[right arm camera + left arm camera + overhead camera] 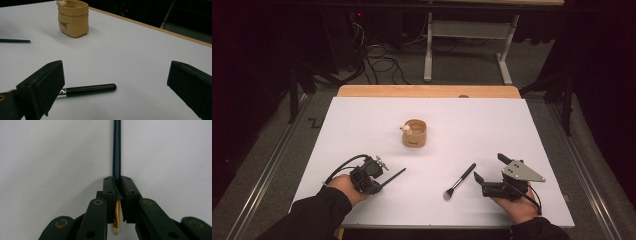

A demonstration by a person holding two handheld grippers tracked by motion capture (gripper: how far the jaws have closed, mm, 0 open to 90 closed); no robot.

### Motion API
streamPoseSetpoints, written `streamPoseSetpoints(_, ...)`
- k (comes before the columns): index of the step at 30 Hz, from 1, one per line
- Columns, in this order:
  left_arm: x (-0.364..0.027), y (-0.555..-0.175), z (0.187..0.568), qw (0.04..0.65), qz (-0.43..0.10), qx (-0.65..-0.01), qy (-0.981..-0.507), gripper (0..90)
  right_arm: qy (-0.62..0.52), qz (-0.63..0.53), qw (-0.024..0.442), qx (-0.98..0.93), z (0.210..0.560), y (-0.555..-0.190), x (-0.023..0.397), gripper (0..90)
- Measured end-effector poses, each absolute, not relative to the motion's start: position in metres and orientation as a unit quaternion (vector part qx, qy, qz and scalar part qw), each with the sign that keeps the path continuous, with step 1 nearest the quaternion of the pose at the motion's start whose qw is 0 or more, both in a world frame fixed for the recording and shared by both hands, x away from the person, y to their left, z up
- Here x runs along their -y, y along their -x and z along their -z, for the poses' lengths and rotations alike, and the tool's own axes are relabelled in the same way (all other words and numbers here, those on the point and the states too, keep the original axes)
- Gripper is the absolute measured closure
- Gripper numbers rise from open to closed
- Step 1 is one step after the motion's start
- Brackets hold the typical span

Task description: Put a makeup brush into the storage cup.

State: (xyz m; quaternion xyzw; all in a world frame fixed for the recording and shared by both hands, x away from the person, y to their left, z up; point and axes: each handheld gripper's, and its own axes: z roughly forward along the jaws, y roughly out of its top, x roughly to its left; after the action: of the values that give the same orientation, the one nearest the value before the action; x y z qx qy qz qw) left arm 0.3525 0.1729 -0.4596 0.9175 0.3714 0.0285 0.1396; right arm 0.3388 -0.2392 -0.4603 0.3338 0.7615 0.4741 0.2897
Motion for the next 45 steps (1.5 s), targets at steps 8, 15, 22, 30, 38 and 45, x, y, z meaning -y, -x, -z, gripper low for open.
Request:
streamPoseSetpoints(8,-0.174,-0.358,0.458,0.141,-0.013,-0.384,-0.912,83.2,-0.335,-0.475,0.288,-0.761,0.461,-0.339,0.239,1.9)
streamPoseSetpoints(15,-0.179,-0.363,0.439,0.16,-0.02,-0.389,-0.907,83.2,-0.337,-0.473,0.287,-0.761,0.461,-0.339,0.241,1.9)
streamPoseSetpoints(22,-0.182,-0.365,0.418,0.167,-0.039,-0.391,-0.904,83.3,-0.335,-0.475,0.287,-0.761,0.46,-0.338,0.24,1.9)
streamPoseSetpoints(30,-0.182,-0.365,0.404,0.167,-0.048,-0.378,-0.909,83.4,-0.334,-0.475,0.288,-0.761,0.46,-0.338,0.24,1.9)
streamPoseSetpoints(38,-0.17,-0.361,0.39,0.175,-0.052,-0.351,-0.918,83.5,-0.335,-0.475,0.287,-0.762,0.46,-0.338,0.239,1.9)
streamPoseSetpoints(45,-0.154,-0.36,0.377,0.183,-0.046,-0.326,-0.926,83.4,-0.332,-0.476,0.287,-0.762,0.46,-0.338,0.239,1.9)
